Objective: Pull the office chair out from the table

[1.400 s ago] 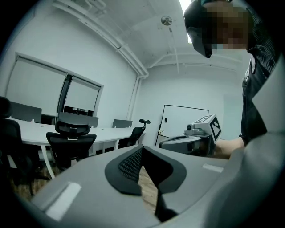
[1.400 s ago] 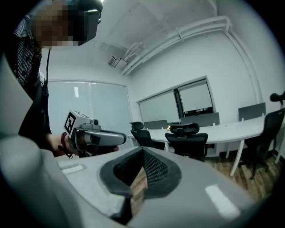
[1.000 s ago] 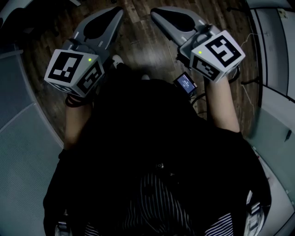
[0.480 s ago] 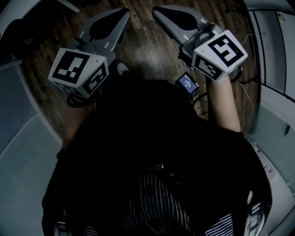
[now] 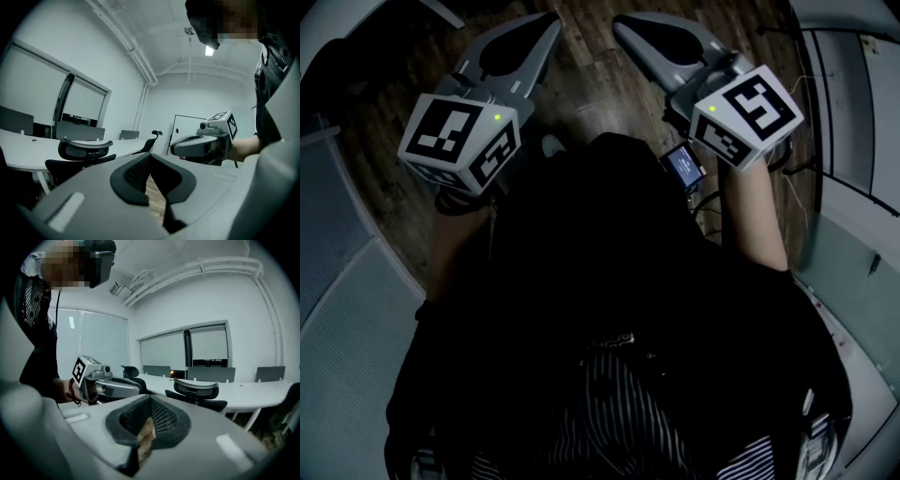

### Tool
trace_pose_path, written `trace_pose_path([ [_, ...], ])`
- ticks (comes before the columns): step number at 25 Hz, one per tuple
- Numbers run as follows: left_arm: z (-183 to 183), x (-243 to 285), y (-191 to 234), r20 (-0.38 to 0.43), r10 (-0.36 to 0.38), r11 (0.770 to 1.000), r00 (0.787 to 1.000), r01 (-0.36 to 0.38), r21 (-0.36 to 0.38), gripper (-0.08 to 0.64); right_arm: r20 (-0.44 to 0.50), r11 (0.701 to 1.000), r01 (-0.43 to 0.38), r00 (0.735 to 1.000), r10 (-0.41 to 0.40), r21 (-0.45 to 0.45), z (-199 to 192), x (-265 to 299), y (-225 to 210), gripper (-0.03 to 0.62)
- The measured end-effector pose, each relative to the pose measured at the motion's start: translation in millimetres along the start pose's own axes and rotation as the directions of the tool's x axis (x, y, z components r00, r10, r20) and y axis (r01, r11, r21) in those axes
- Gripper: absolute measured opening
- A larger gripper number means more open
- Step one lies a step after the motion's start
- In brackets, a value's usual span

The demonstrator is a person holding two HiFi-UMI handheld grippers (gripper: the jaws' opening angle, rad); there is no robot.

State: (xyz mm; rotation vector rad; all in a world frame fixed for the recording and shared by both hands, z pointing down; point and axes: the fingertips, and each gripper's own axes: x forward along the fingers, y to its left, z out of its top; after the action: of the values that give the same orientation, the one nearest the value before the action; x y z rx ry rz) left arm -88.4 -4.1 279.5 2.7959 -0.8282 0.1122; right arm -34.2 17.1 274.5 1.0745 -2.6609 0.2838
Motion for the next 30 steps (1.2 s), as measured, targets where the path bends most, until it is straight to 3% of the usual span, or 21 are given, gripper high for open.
trace_pose_path([
  [7,-5.2,-5.3,29.3,0.006,0.046,0.998,0.999,-0.045,-0.046,0.0,-0.018,0.999,-0.04,0.999,0.04,-0.004,7.4,31.7,-7.0,0.002],
  [13,-5.2,3.9,52.3,0.0,0.117,0.992,0.993,-0.117,-0.038,-0.002,0.001,0.994,-0.103,0.995,0.103,-0.03,13.0,53.3,-22.4,0.002],
  [19,29.4,53.0,79.8,0.004,0.143,0.99,0.99,-0.143,-0.002,0.0,0.051,0.99,-0.139,0.989,0.14,-0.034,45.7,73.2,-81.9,0.002],
  [30,62.2,147.1,120.4,-0.017,0.19,0.982,0.982,-0.19,0.02,0.0,0.085,0.981,-0.194,0.977,0.195,-0.019,70.6,93.3,-191.1,0.002],
])
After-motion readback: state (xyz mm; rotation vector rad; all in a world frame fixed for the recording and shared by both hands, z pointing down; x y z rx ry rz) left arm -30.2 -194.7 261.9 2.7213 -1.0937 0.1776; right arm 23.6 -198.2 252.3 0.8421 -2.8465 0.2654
